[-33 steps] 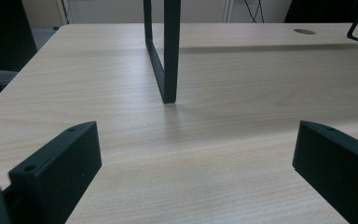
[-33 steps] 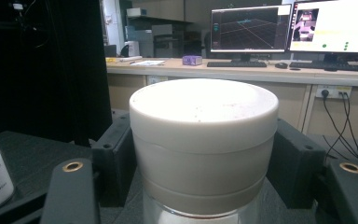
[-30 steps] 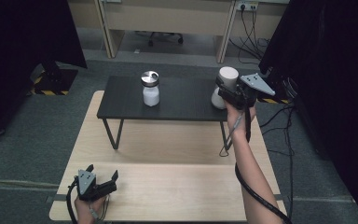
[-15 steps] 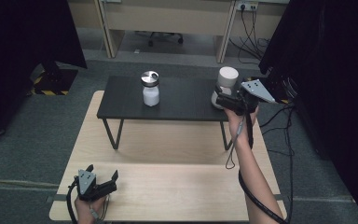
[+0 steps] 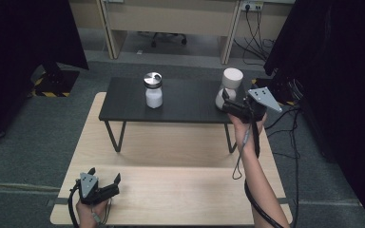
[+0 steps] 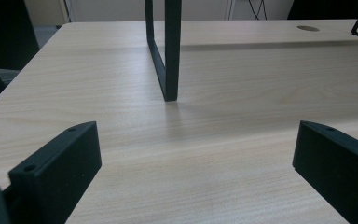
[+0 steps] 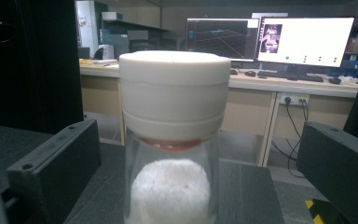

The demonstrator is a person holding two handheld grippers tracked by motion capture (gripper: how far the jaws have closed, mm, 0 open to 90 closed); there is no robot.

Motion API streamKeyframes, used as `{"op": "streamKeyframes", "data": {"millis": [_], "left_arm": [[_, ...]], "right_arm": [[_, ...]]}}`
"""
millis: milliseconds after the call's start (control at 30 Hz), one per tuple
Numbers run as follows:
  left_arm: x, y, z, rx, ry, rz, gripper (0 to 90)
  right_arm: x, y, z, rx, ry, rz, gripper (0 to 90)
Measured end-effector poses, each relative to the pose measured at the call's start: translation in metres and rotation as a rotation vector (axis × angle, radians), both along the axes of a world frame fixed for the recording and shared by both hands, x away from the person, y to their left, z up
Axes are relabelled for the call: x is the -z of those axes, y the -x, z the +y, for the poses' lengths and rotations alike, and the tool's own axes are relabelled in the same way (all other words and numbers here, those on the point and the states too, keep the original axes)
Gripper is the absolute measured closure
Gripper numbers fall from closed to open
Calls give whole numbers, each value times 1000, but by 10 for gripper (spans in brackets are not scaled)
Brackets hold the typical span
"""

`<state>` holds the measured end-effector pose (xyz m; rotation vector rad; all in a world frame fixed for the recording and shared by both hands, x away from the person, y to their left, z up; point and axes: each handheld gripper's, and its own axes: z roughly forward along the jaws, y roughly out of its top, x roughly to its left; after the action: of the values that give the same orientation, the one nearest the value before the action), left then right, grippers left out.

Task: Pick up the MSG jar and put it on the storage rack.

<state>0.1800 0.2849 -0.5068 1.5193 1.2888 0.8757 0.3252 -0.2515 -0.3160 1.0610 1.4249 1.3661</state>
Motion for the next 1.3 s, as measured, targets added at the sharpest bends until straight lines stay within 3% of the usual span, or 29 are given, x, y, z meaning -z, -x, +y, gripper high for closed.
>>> {"op": "streamKeyframes", "data": {"millis": [400, 600, 1300], "left_arm": [[-1, 0, -2, -3, -7, 7, 4], [-2, -1, -3, -1, -18, 14, 4], [-3, -1, -5, -14, -16, 17, 0]], "right_arm": [[17, 21, -3, 26, 27, 6, 2], [36, 39, -3, 41, 37, -23, 2], [82, 77, -15, 74, -6, -28, 2]]}}
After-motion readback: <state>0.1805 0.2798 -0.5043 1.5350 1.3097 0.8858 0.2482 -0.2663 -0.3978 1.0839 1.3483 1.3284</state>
